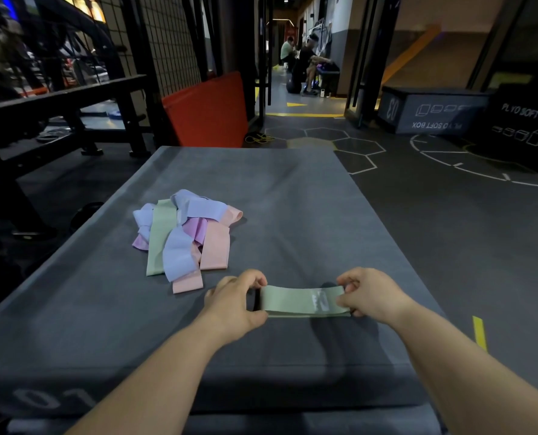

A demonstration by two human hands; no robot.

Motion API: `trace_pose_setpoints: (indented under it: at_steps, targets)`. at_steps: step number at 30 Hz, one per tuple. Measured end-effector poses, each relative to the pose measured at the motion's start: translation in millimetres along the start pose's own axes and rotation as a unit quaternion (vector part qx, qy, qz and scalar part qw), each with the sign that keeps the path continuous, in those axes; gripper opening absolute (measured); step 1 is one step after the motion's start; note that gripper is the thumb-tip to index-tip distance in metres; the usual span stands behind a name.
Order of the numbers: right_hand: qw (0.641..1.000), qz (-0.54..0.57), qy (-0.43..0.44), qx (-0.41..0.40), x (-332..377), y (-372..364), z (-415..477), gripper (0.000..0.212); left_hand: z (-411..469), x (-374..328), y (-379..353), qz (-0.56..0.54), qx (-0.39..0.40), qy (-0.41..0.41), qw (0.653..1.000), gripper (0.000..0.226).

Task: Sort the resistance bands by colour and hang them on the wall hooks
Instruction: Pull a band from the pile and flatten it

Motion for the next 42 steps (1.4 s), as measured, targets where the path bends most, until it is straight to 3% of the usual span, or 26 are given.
trace_pose_setpoints:
  at_steps: [11, 16, 17, 21, 24, 26, 29, 31, 34, 38, 42]
  targets:
    - [0.989, -0.147, 0.005, -0.010, 4.4, -1.1, 2.4, 0.024, 1.2, -4.5, 0.9, 0.019, -0.007, -0.019, 1.000, 0.014]
    - [0.990, -0.140, 0.012, -0.010, 5.6, 0.1, 4.2, 0.019, 4.6, -7.0, 1.6, 0.041, -0.042, 0.004, 0.998, 0.004]
    - [0.991, -0.135, 0.015, -0.011, 6.0, -0.2, 4.7, 0.020, 5.0, -7.4, 1.7, 0.038, -0.044, 0.010, 0.998, 0.007]
    - [0.994, -0.106, 0.016, 0.002, 6.3, -3.8, 5.7, 0.034, 6.9, -6.3, 0.5, 0.020, -0.023, 0.046, 0.998, 0.060]
    - [0.994, -0.106, 0.019, 0.011, 7.1, -3.5, 4.5, 0.037, 11.1, -0.9, -4.4, 0.027, -0.001, 0.072, 0.997, 0.074]
    - [0.994, -0.108, 0.022, 0.017, 8.8, -2.5, 2.7, 0.030, 13.3, 1.7, -8.1, 0.028, 0.009, 0.079, 0.996, 0.069]
    - [0.994, -0.106, 0.030, 0.004, 11.8, 0.7, 1.6, 0.026, 14.0, 4.0, -9.6, 0.009, 0.002, 0.085, 0.996, 0.035]
    - [0.996, -0.088, 0.025, -0.010, 12.4, 4.3, 1.2, 0.025, 13.7, 3.9, -9.4, 0.001, -0.001, 0.080, 0.997, 0.013]
    - [0.999, -0.027, 0.011, -0.038, 10.6, 7.9, 2.8, 0.019, 14.9, 3.5, -5.5, -0.051, -0.027, 0.069, 0.996, 0.018]
    - [0.989, 0.137, -0.022, -0.051, 8.6, 3.3, 6.6, 0.013, 11.5, -6.0, 8.6, -0.121, -0.078, 0.022, 0.989, 0.018]
    - [0.973, 0.224, -0.047, -0.027, 8.7, -6.9, 9.2, 0.016, 6.2, -12.7, 10.6, -0.075, -0.074, -0.035, 0.994, 0.020]
Point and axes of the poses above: each hand's wrist, its own z-axis towards the middle knuckle, its own y-axis out of the back of the hand, x = y × z, the point moved 7 cm from there along z, towards the middle knuckle, and after that the axes turned 5 degrees about -x, right-handed, at the moved point
